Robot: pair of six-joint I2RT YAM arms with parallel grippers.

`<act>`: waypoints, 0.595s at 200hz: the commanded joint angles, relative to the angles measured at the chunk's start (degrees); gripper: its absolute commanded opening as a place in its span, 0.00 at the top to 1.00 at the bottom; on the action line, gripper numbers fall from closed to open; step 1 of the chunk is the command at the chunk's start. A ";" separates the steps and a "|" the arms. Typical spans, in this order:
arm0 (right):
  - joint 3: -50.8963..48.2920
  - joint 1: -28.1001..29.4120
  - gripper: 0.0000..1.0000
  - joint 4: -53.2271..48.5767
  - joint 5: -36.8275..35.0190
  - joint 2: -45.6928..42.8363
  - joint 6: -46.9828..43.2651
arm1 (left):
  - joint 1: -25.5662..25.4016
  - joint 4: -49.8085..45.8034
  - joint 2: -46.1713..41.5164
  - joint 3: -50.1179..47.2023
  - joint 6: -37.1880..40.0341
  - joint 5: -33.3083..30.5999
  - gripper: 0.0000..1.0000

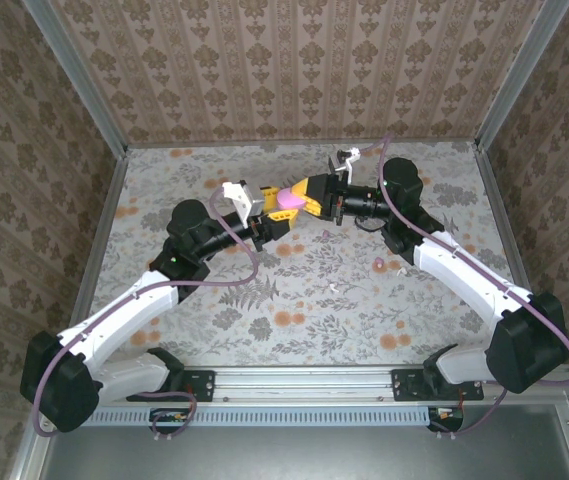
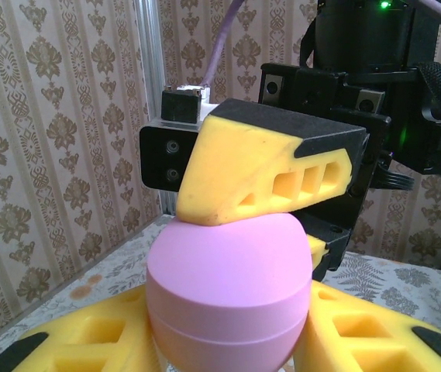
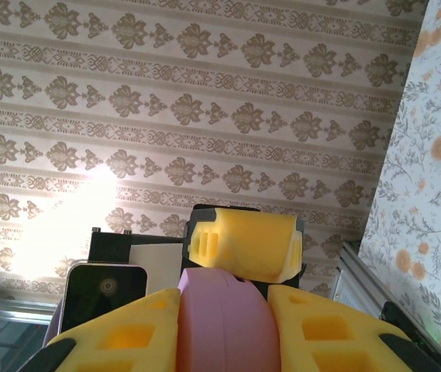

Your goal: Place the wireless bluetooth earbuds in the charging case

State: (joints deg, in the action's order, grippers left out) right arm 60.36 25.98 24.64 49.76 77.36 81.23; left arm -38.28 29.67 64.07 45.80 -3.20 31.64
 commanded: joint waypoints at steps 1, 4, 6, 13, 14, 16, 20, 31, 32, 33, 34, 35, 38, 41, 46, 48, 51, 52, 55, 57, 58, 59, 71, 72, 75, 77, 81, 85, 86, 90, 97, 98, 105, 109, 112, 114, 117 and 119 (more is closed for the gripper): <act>-0.42 0.30 0.78 1.82 -0.72 -1.08 0.22 | -0.65 1.36 0.35 1.63 -0.12 0.57 0.56; -0.36 0.30 0.78 1.81 -0.71 -1.15 0.24 | -0.63 1.35 0.35 1.62 -0.21 0.50 0.56; -0.34 0.30 0.78 1.86 -0.71 -1.09 0.24 | -0.58 1.35 0.35 1.58 -0.18 0.55 0.56; -0.36 0.31 0.78 1.73 -0.71 -1.11 0.05 | -0.64 1.40 0.43 1.72 -0.18 0.62 0.54; -0.35 0.30 0.78 1.73 -0.71 -1.09 0.06 | -0.60 1.38 0.44 1.69 -0.16 0.62 0.54; -0.33 0.37 0.78 1.77 -0.71 -1.08 0.07 | -0.60 1.36 0.44 1.71 -0.14 0.62 0.54; -0.33 0.37 0.78 1.73 -0.71 -1.10 0.07 | -0.64 1.34 0.42 1.73 -0.18 0.62 0.53; -0.33 0.32 0.78 1.75 -0.71 -1.03 0.03 | -0.60 1.44 0.44 1.59 -0.24 0.60 0.53; -0.33 0.36 0.78 1.74 -0.71 -1.01 0.05 | -0.58 1.44 0.44 1.63 -0.23 0.57 0.53; -0.33 0.37 0.78 1.73 -0.71 -1.00 0.06 | -0.62 1.40 0.44 1.64 -0.23 0.55 0.53; -0.33 0.34 0.78 1.73 -0.71 -0.99 0.06 | -0.64 1.38 0.44 1.70 -0.23 0.54 0.53; -0.33 0.36 0.78 1.77 -0.71 -1.03 0.07 | -0.64 1.37 0.44 1.68 -0.27 0.58 0.53; -0.33 0.36 0.78 1.81 -0.71 -1.02 0.05 | -0.60 1.43 0.44 1.69 -0.31 0.55 0.53; -0.33 0.32 0.78 1.83 -0.71 -1.00 0.06 | -0.62 1.38 0.39 1.74 -0.27 0.53 0.53; -0.33 0.31 0.78 1.86 -0.71 -0.99 0.07 | -0.63 1.38 0.44 1.73 -0.23 0.53 0.53; -0.33 0.30 0.78 1.84 -0.71 -0.99 0.02 | -0.65 1.43 0.44 1.68 -0.27 0.53 0.53; -0.32 0.30 0.78 1.91 -0.71 -1.01 0.06 | -0.61 1.44 0.44 1.66 -0.23 0.53 0.52; -0.32 0.30 0.78 1.91 -0.71 -1.00 0.06 | -0.63 1.44 0.39 1.70 -0.23 0.53 0.52; -0.28 0.31 0.78 1.92 -0.71 -1.01 0.07 | -0.57 1.44 0.43 1.73 -0.29 0.57 0.52; -0.32 0.31 0.78 1.91 -0.71 -0.99 0.07 | -0.63 1.40 0.44 1.70 -0.26 0.61 0.52; -0.32 0.30 0.78 1.90 -0.71 -0.99 0.07 | -0.64 1.38 0.44 1.72 -0.24 0.61 0.52; -0.33 0.30 0.78 1.90 -0.71 -0.99 0.07 | -0.65 1.41 0.44 1.69 -0.28 0.53 0.51; -0.33 0.30 0.78 2.03 -0.71 -1.04 0.07 | -0.61 1.35 0.44 1.71 -0.25 0.52 0.51; -0.33 0.30 0.78 2.05 -0.71 -1.05 0.07 | -0.63 1.35 0.44 1.68 -0.28 0.52 0.51; -0.33 0.30 0.78 2.07 -0.71 -1.03 0.02 | -0.62 1.35 0.44 1.68 -0.27 0.49 0.51; -0.33 0.30 0.78 2.01 -0.71 -1.06 0.06 | -0.60 1.35 0.46 1.67 -0.24 0.50 0.51; -0.33 0.31 0.78 2.00 -0.71 -1.04 0.07 | -0.58 1.35 0.52 1.68 -0.23 0.52 0.51; -0.34 0.32 0.78 1.99 -0.71 -0.99 0.07 | -0.63 1.35 0.44 1.67 -0.23 0.51 0.51; -0.29 0.36 0.78 1.99 -0.71 -0.99 0.07 | -0.64 1.35 0.44 1.71 -0.27 0.52 0.51; -0.30 0.35 0.77 2.01 -0.71 -0.99 0.02 | -0.65 1.35 0.44 1.67 -0.35 0.53 0.50; -0.25 0.30 0.78 2.04 -0.71 -1.04 -0.02 | -0.62 1.35 0.44 1.72 -0.45 0.53 0.49; -0.29 0.30 0.77 2.01 -0.71 -1.01 -0.02 | -0.64 1.35 0.44 1.73 -0.47 0.53 0.49; -0.26 0.30 0.78 2.11 -0.63 -0.90 0.02 | -0.65 1.35 0.42 1.74 -0.40 0.61 0.50; -0.23 0.30 0.78 2.10 -0.63 -0.96 -0.02 | -0.65 1.37 0.37 1.68 -0.45 0.57 0.50; -0.27 0.30 0.78 2.08 -0.63 -0.91 -0.02 | -0.60 1.36 0.43 1.74 -0.41 0.61 0.50; -0.21 0.30 0.78 2.08 -0.63 -0.95 -0.02 | -0.60 1.35 0.41 1.70 -0.40 0.62 0.50; -0.24 0.31 0.78 2.08 -0.58 -0.91 -0.02 | -0.60 1.40 0.44 1.73 -0.53 0.60 0.50; -0.24 0.31 0.77 2.14 -0.57 -0.90 -0.02 | -0.57 1.43 0.44 1.72 -0.54 0.55 0.50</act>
State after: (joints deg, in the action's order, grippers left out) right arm 60.31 26.04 24.67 49.76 77.36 81.21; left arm -38.59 29.80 64.18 45.82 -3.22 31.64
